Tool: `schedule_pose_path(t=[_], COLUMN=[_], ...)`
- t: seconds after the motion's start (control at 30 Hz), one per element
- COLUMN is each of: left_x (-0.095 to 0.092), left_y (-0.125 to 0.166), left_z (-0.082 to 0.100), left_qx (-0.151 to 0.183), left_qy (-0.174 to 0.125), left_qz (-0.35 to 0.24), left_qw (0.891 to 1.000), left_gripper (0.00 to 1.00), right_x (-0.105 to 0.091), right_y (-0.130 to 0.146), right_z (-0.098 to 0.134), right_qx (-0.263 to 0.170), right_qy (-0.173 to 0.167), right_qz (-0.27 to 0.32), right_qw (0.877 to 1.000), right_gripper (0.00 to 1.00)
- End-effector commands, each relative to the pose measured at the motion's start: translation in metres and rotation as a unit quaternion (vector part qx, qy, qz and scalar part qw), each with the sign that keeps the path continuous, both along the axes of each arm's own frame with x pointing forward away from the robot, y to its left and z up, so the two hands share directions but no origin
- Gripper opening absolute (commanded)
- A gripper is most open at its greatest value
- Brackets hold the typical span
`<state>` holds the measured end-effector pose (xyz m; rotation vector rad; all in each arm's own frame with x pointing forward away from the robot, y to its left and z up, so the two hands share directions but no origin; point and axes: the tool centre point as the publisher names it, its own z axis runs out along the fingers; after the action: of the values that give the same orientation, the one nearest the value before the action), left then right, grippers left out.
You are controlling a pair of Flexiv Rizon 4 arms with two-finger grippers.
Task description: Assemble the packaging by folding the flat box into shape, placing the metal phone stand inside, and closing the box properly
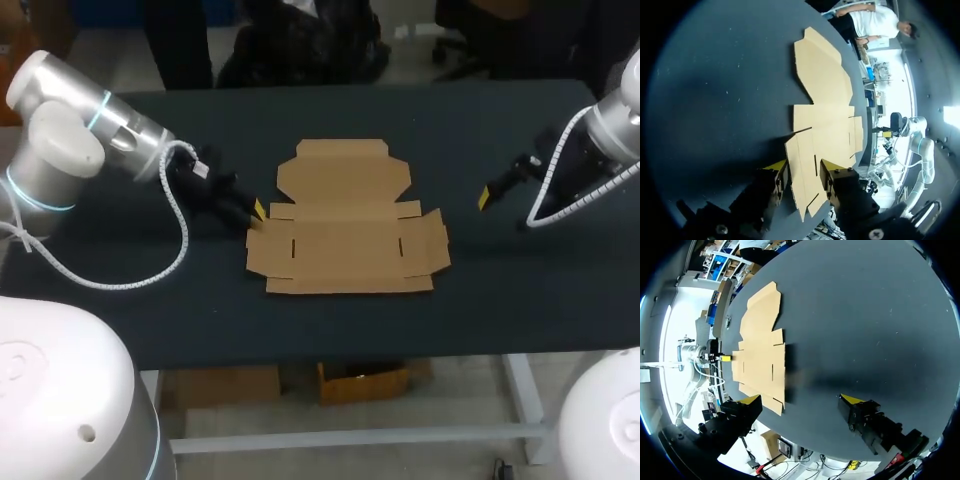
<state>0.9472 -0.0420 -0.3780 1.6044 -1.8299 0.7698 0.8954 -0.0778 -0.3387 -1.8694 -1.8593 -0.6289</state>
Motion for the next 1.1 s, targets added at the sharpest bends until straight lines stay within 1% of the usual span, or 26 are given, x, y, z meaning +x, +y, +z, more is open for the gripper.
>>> schedule_pose_path(t=[0.03,0.17,0.33,0.37,0.4,0.43,0.47,0.53,0.57,0.6,0.63,0.87,1.1], left_x=[0.010,0.016,0.015,0.013,0.011,0.009,0.007,0.003,0.001,-0.001,-0.002,-0.013,-0.016], left_y=[-0.003,-0.006,-0.009,-0.010,-0.010,-0.010,-0.010,-0.010,-0.009,-0.009,-0.009,-0.008,-0.010], left_z=[-0.001,-0.005,-0.014,-0.014,-0.014,-0.014,-0.013,-0.013,-0.013,-0.012,-0.012,-0.011,-0.014], left_qx=[0.007,0.012,0.012,0.011,0.010,0.010,0.009,0.009,0.009,0.009,0.010,0.009,0.012], left_qy=[0.007,0.018,0.033,0.034,0.035,0.037,0.038,0.039,0.040,0.040,0.041,0.041,0.042], left_qz=[-0.009,-0.019,-0.023,-0.024,-0.024,-0.024,-0.023,-0.022,-0.020,-0.019,-0.016,-0.008,-0.005], left_qw=[1.000,1.000,0.999,0.999,0.999,0.999,0.999,0.999,0.999,0.999,0.999,0.999,0.999], left_gripper=[1.00,1.00,1.00,0.92,0.79,0.60,0.48,0.35,0.23,0.01,0.00,0.00,0.00], right_x=[0.000,-0.001,0.000,0.001,0.001,0.002,0.002,0.003,0.004,0.004,0.004,0.004,0.002], right_y=[-0.001,-0.002,-0.002,-0.002,-0.002,-0.001,-0.001,0.000,0.000,0.001,0.001,0.003,0.003], right_z=[0.001,0.001,0.001,0.001,0.001,0.002,0.001,0.001,0.001,0.001,0.000,0.000,0.000], right_qx=[0.002,0.002,0.001,0.001,0.001,0.001,0.001,0.001,0.002,0.002,0.002,0.004,0.004], right_qy=[0.000,0.000,0.002,0.002,0.002,0.002,0.002,0.002,0.002,0.002,0.003,0.004,0.004], right_qz=[0.001,-0.001,-0.002,-0.002,-0.001,0.000,0.000,0.001,0.002,0.003,0.004,0.007,0.007], right_qw=[1.000,1.000,1.000,1.000,1.000,1.000,1.000,1.000,1.000,1.000,1.000,1.000,1.000], right_gripper=[1.00,1.00,1.00,1.00,1.00,1.00,1.00,1.00,1.00,1.00,1.00,1.00,1.00])
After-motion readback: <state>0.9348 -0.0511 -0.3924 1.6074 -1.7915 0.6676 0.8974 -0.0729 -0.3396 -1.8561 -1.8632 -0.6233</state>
